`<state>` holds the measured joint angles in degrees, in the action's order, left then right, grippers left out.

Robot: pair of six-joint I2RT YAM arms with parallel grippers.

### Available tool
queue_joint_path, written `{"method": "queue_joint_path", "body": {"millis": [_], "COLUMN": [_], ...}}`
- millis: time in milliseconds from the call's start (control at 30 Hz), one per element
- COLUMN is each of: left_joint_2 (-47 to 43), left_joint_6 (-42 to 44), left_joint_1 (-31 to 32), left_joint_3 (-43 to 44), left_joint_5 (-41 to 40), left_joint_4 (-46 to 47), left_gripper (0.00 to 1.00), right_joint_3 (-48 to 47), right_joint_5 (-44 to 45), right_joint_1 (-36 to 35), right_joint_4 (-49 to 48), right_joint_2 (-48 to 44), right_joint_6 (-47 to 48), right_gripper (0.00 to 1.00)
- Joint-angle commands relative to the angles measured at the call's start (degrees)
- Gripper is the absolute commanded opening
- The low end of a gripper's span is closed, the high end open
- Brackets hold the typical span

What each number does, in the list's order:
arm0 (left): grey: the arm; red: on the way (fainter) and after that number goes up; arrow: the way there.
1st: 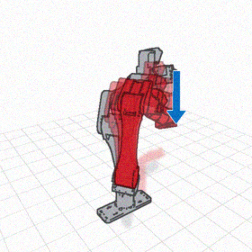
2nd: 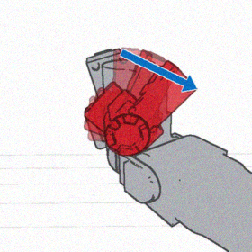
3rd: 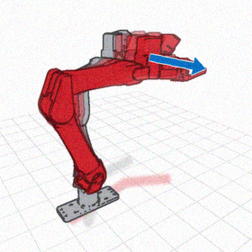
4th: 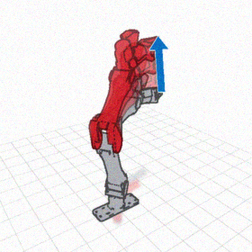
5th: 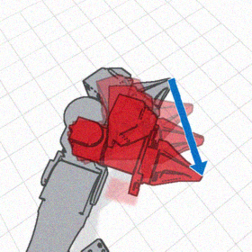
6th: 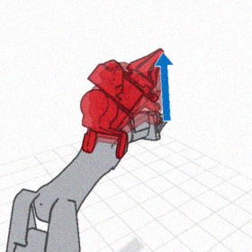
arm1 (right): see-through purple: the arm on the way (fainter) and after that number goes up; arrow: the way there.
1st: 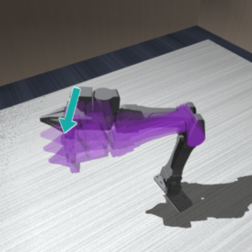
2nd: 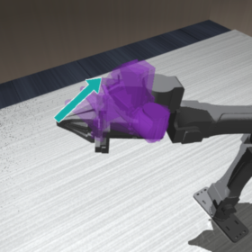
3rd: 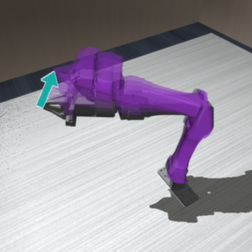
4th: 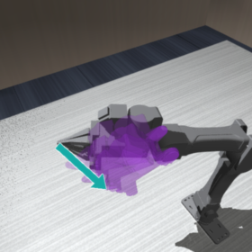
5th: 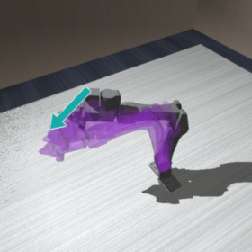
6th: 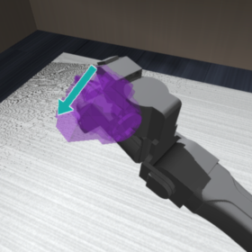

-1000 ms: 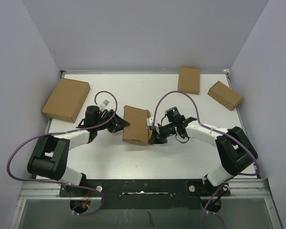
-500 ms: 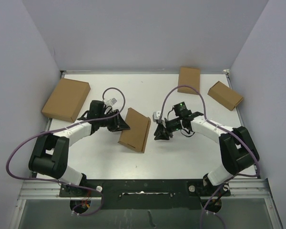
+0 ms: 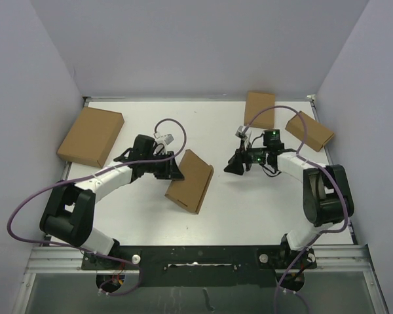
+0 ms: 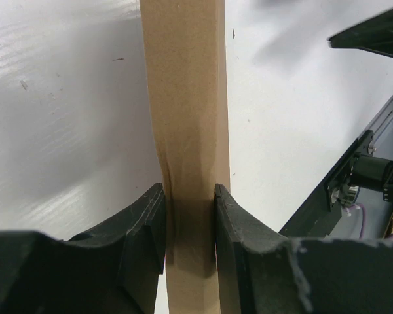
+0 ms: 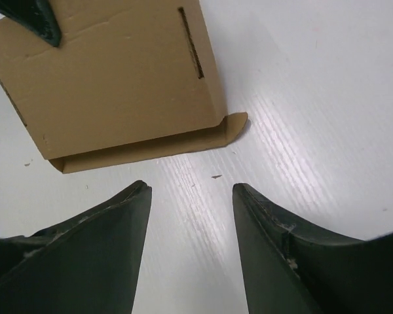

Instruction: Fold the paper box

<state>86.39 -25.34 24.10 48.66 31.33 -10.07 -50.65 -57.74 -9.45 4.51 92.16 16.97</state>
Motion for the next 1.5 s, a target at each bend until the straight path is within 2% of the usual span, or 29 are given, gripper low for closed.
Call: {"method": "queue_joint_path", "body": {"millis": [0, 167, 433, 600, 1033, 1333, 1467], "left_joint_2": [-1.92, -3.09, -9.27, -9.16, -9.13, -8.78, -8.95], "left_joint_6": [8.35, 12.0, 17.18, 19.84, 20.12, 19.76, 19.44], "left_joint_1": [0.42, 0.42, 1.01, 1.55, 1.66, 1.74, 1.74], "left_joint_3": [-1.64, -4.71, -11.69, -12.01, -12.76, -12.98, -13.19], "left_joint_5": [-3.01, -1.74, -0.15, 0.87, 0.25, 0.33, -0.02], "left_joint_4": [-0.8, 3.05, 12.62, 12.94, 13.28, 13.65, 13.63], "left_gripper": [0.25, 0.24, 0.23, 0.23, 0.22, 0.22, 0.22], "right_joint_3": [-3.88, -6.14, -8.14, -7.97, -7.77, -8.94, -10.13], "right_joint_5": [-1.94, 0.14, 0.02, -0.38, -3.78, -2.49, -1.88], "right_joint_1": [0.08, 0.32, 0.07, -0.16, -1.76, -3.46, -3.57], "right_joint_4": [-2.2, -2.75, -2.09, -2.05, -5.35, -4.2, -2.35], "right_joint_2": [6.84, 11.57, 13.97, 14.52, 17.43, 17.47, 18.16], "right_joint_6": [-10.43, -16.9, -17.8, -17.69, -22.01, -20.64, -19.54], "right_gripper": [0.54, 0.53, 0.53, 0.53, 0.48, 0.29, 0.17]}}
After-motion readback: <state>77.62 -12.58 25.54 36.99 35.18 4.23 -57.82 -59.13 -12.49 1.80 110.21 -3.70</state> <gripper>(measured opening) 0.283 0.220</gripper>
